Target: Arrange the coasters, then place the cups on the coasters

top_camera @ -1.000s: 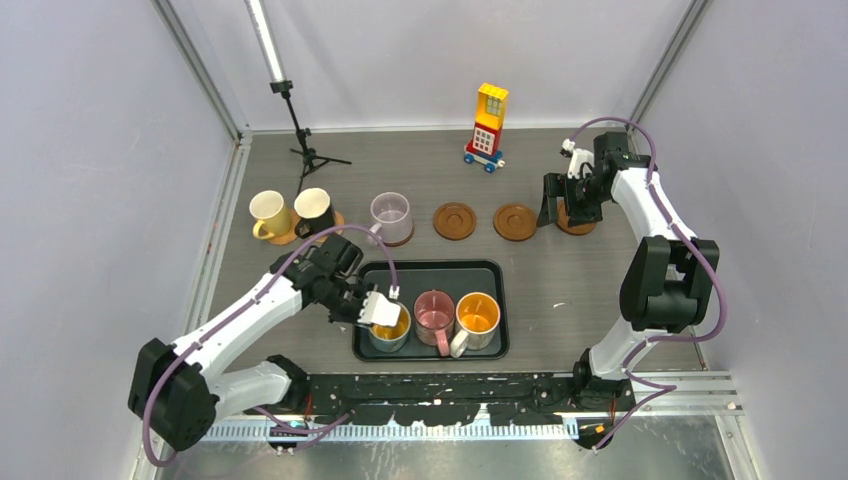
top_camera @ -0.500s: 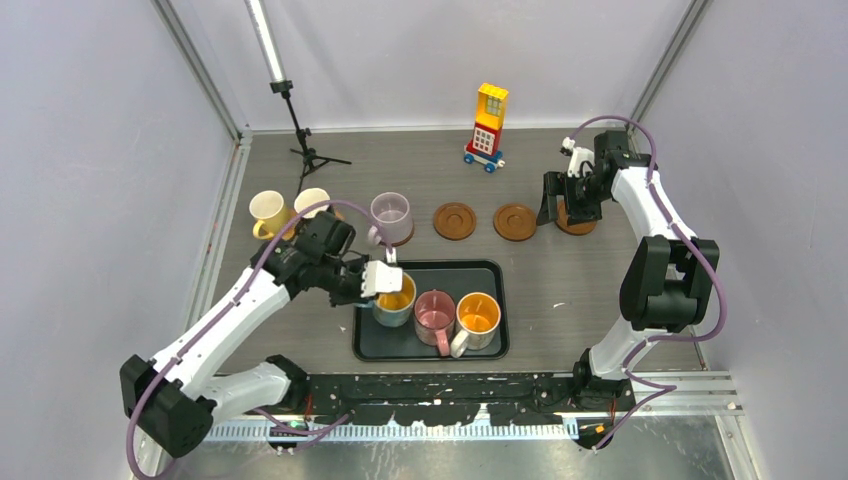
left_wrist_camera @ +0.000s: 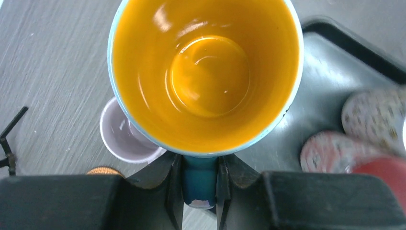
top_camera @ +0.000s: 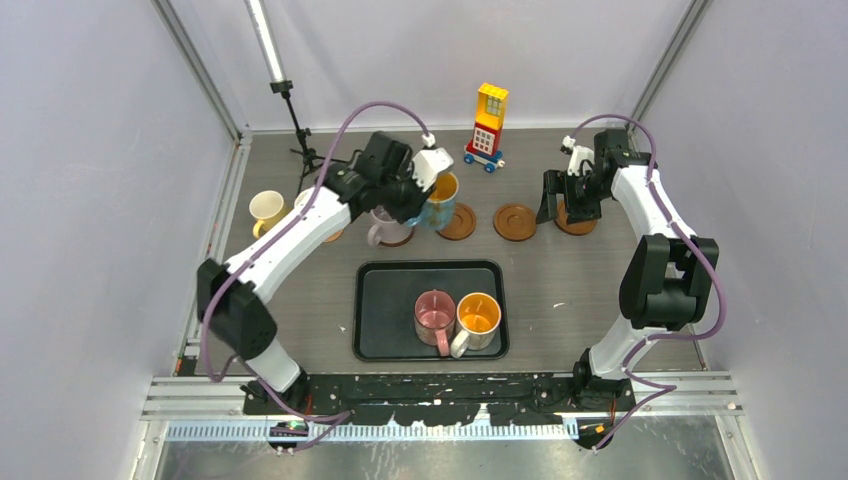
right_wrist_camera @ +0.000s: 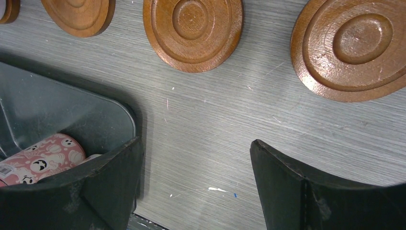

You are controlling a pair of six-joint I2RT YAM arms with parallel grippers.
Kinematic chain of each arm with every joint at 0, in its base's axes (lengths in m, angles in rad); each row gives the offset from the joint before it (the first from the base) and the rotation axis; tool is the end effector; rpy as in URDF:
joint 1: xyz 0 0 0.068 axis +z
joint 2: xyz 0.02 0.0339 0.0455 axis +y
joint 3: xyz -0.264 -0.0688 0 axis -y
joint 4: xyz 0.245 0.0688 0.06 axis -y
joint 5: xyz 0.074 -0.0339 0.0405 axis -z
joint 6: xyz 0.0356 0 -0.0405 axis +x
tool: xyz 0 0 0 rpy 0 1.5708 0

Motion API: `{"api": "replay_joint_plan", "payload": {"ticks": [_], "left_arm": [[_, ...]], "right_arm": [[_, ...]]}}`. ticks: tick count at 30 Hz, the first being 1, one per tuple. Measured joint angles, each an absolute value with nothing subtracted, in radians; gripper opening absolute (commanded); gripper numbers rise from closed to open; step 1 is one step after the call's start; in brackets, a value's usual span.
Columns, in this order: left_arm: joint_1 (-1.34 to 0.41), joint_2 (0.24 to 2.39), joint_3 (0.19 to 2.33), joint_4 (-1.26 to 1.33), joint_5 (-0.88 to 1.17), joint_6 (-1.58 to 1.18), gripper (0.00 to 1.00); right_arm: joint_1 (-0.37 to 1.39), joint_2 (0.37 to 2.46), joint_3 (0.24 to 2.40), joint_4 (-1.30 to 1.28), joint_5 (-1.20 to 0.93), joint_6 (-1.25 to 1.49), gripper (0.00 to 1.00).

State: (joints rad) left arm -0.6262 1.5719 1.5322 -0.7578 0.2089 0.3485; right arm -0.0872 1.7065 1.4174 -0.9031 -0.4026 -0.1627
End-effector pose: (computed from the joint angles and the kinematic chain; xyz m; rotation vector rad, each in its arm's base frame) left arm 0.2740 -0.2073 0.3499 1.2027 2.0526 -0.3807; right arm 0.3470 -0.0163 0.2635 -0.2058 2.6735 0.4785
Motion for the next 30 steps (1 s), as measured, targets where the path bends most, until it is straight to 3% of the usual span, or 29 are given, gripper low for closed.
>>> {"api": "replay_joint_plan", "payload": {"ticks": [4,11,30], "left_arm": [[-0.654,1.7,1.601,-0.672,0.056,0.183,0.0],[-0.693,1.77,1.538,-0.513,-0.07,0.059,0.0],[-0.7,1.952,1.536,-0.393,-0.101,-0.112,0.0]], "right_arm": [[-0.087,1.707,1.417,-0.904,-0.402,-0.162,0.86],[-0.088,1.706,1.418,-0.903,-0.402,-0.157,0.86],[-0.088,1.707,1.418,-0.902,-0.402,-0.15,0.86]]}}
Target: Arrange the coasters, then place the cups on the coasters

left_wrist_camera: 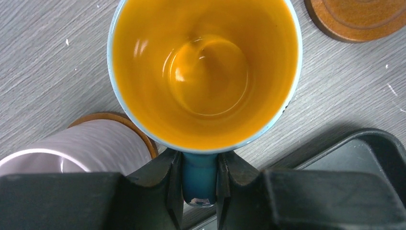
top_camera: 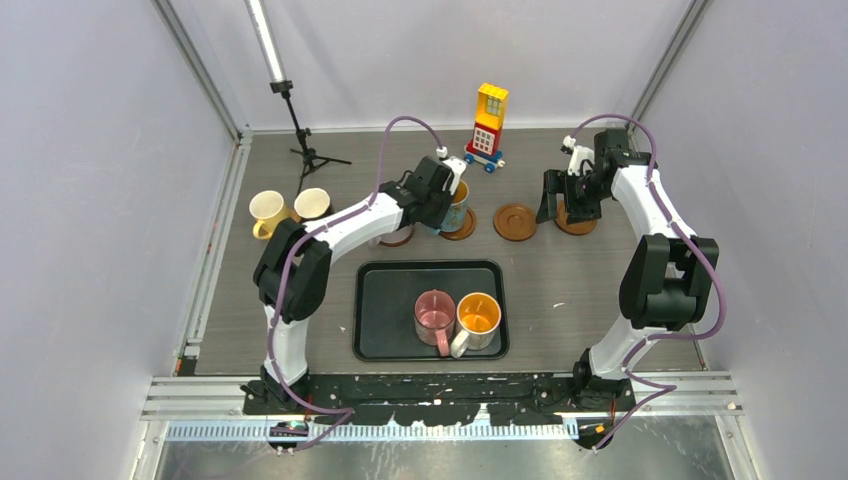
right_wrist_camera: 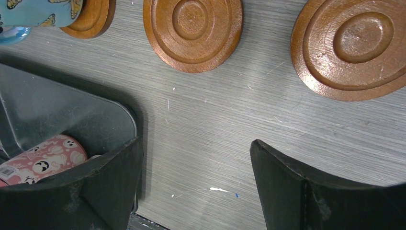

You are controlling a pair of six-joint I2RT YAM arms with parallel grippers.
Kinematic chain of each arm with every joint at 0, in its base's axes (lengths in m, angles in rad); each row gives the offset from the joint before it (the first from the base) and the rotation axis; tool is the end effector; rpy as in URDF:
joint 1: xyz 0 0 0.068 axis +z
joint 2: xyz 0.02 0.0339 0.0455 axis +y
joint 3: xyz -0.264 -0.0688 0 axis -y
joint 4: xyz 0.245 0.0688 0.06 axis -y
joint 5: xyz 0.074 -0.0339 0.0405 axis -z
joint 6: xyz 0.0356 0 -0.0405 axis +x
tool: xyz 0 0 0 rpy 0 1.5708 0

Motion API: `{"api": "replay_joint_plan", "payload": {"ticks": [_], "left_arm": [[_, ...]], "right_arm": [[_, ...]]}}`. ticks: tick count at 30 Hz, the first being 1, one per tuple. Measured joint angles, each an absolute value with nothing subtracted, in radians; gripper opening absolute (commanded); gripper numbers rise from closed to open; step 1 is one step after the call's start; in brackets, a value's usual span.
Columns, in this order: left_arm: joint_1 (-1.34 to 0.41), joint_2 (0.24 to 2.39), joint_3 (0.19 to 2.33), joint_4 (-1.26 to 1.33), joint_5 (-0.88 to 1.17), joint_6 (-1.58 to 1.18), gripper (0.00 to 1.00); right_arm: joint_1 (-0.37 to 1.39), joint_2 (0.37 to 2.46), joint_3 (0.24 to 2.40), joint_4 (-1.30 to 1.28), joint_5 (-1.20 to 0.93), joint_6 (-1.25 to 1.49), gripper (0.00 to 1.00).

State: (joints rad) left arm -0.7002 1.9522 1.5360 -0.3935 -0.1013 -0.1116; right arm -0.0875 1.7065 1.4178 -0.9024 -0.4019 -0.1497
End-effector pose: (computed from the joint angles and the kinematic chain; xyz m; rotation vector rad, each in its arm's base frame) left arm 0.3404 -0.2821 0.2351 0.6472 2.3024 -0.2663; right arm 0.3471 -0.0165 0.2637 -0.1882 2.6755 0.4812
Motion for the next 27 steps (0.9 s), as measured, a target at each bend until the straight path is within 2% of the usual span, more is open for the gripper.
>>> {"api": "replay_joint_plan", "payload": {"ticks": [14,17,20,27], "left_arm": [[-0.7,1.969,1.537,-0.337,-0.073,-0.124,0.01],[-0.7,1.973,1.536,-0.329,-0.06,-0.12,0.09],[-0.7,1.974,1.525,-0.322,-0.053,-0.115,0.26],[-0.7,1.974,1.498,-0.268,-0.035,-0.091,0.56]], "right_arm": [[-0.088,1.707,1.418,-0.902,-0.4,-0.15,0.86],[-0.088,1.707,1.418,-0.902,-0.398,-0.15,0.86],[-0.089,1.707,1.418,-0.902,-0.394,-0.15,0.86],[-0.089,1.707,1.418,-0.902,-0.393,-0.15,0.86]]}}
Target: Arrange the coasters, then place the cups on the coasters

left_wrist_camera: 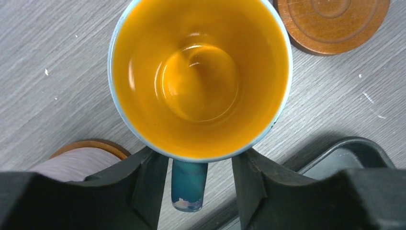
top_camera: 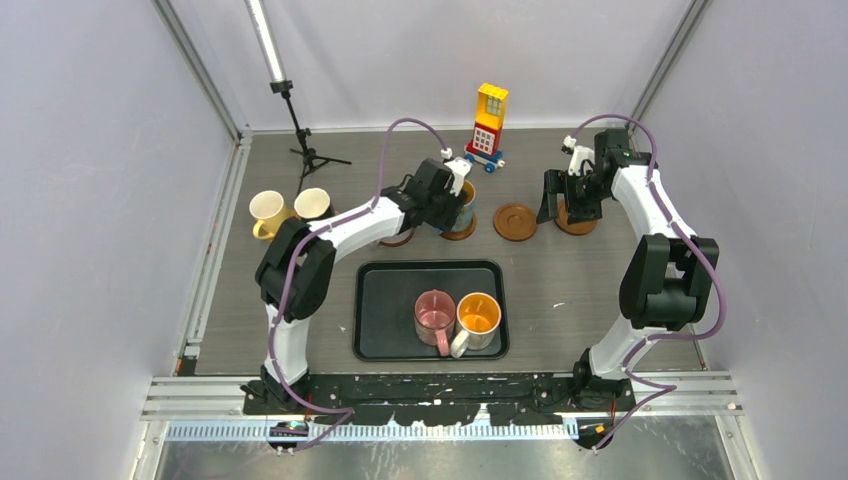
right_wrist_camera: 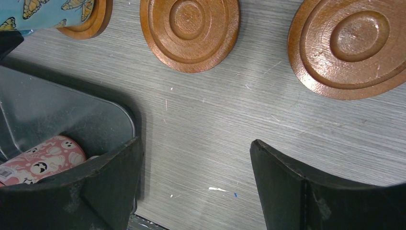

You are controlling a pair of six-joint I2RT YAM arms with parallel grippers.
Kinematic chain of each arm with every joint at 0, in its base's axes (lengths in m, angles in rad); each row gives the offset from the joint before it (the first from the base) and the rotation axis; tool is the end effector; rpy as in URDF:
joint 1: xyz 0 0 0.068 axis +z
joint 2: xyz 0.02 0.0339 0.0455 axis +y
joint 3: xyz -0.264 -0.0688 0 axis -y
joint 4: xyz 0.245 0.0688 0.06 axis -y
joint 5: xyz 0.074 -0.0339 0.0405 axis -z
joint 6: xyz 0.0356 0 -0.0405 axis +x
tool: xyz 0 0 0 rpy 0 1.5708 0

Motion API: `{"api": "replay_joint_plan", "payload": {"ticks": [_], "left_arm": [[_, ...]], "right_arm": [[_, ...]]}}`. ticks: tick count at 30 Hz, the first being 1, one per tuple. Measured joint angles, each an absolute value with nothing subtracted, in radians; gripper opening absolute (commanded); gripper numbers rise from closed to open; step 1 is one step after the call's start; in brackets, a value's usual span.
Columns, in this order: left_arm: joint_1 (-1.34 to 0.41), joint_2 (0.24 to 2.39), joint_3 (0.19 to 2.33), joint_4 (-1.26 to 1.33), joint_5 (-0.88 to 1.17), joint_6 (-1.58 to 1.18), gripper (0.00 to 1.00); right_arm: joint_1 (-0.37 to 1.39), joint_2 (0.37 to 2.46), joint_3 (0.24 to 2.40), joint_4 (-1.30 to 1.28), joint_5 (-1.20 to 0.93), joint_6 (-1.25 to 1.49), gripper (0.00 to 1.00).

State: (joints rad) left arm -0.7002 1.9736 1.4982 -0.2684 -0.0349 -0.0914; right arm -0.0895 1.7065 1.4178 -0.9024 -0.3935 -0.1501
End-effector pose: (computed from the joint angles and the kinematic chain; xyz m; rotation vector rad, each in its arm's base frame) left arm 0.3445 -0.2886 0.2234 0.6847 2.2392 -0.3584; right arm 0.3471 -0.0174 0.2636 -0.1840 2.6782 0.4693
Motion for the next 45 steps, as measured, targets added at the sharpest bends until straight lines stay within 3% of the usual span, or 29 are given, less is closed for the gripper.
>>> {"api": "replay_joint_plan", "payload": {"ticks": [4,9,19,24,31,38,45], "left_arm": [[-0.7,1.964,1.475,-0.249,-0.023,-0.085,0.72],[-0.7,1.93,1.461,-0.26,-0.029,-0.071,0.99],[-0.644,1.729,1.533,-0.479,0.076,-0.03,1.0],[-0.559,1.604,1.549,-0.659,0.154,0.118,1.0],[-0.585,1.442,1.502,-0.893,0.292,0.334,1.0],[-0.678,1.255,1.198,-0.941,0.357,0.503,1.0],[-0.776,1.156,0.931,-0.749,0.352,0.447,1.0]], "right_arm": [[-0.09,1.707,1.418,-0.902,-0.394,-0.15,0.86],[-0.092,1.707,1.418,-0.902,-0.394,-0.15,0.87],[-0.094,1.707,1.418,-0.904,-0.438,-0.169,0.87],[-0.091,1.707,1.431,-0.917,-0.493,-0.188,0.88],[-0.062,1.686,1.407,-0.961,-0.564,-0.262,0.88],[0.03,1.436,1.206,-1.072,-0.57,-0.457,0.88],[0.255,1.066,0.936,-1.048,-0.547,-0.545,0.88]]}}
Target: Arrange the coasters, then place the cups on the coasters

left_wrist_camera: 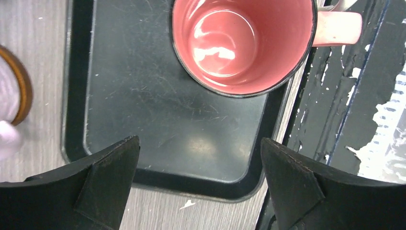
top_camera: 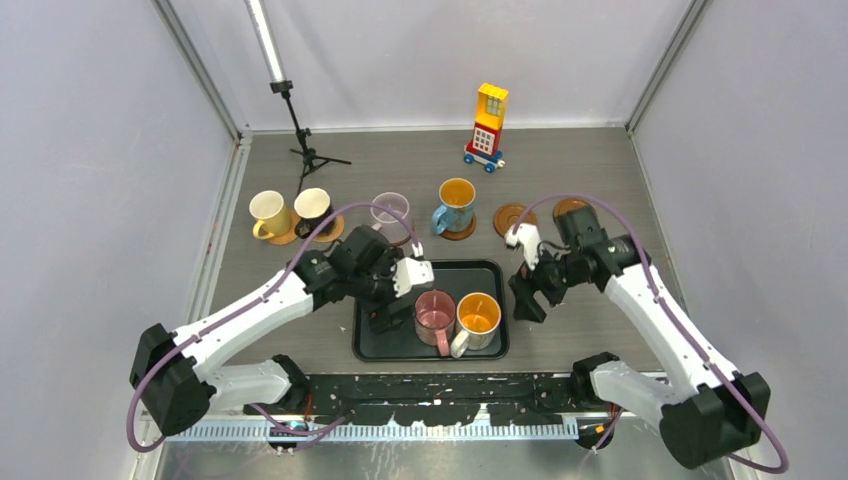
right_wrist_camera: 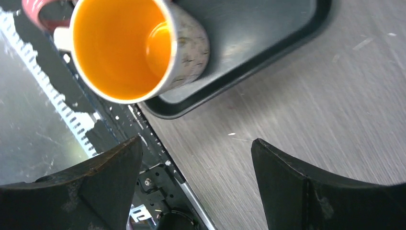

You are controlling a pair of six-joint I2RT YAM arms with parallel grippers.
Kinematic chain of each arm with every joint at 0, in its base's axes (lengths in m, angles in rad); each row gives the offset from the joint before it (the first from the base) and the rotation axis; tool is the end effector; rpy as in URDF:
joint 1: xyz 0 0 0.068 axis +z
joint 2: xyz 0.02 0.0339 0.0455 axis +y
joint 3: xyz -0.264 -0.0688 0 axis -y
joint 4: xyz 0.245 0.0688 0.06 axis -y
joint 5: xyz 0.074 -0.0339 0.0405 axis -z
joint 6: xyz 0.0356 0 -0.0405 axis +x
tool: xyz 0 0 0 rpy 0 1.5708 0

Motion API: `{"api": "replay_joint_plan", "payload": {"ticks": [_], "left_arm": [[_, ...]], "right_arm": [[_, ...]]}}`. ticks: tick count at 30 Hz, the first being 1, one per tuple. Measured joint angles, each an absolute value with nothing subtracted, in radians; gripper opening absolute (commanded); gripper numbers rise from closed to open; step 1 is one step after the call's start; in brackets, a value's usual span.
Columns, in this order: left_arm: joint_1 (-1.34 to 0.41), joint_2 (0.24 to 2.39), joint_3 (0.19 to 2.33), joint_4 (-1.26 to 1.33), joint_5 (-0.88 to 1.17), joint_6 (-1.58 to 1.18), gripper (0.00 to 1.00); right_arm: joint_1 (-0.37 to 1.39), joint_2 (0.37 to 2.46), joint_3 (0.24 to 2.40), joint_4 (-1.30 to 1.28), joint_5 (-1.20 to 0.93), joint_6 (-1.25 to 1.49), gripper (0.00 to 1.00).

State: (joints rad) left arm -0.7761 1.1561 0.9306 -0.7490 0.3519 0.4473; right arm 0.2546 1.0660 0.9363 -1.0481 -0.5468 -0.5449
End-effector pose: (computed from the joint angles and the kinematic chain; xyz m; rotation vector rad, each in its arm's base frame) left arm 0.1528 -0.1672 0.2699 1.5796 2.0091 -0.5759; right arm 0.1724 0.0640 0.2759 -1.1482 2.3438 0.6480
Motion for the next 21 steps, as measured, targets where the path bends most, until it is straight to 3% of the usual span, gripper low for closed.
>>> {"api": "replay_joint_plan", "payload": {"ticks": [12,21], "left_arm": [[-0.899,1.153,0.733,-0.43,0.283,0.259,1.0],[-0.927,1.159,0.675,-0.284,0.193,0.131,1.0]], "right_arm": [[0.52,1.029,0.802,-0.926,-0.463,-0.482,0.88],[0.579,1.089,0.768,-0.778,-0.396,-0.326,0.87]]}}
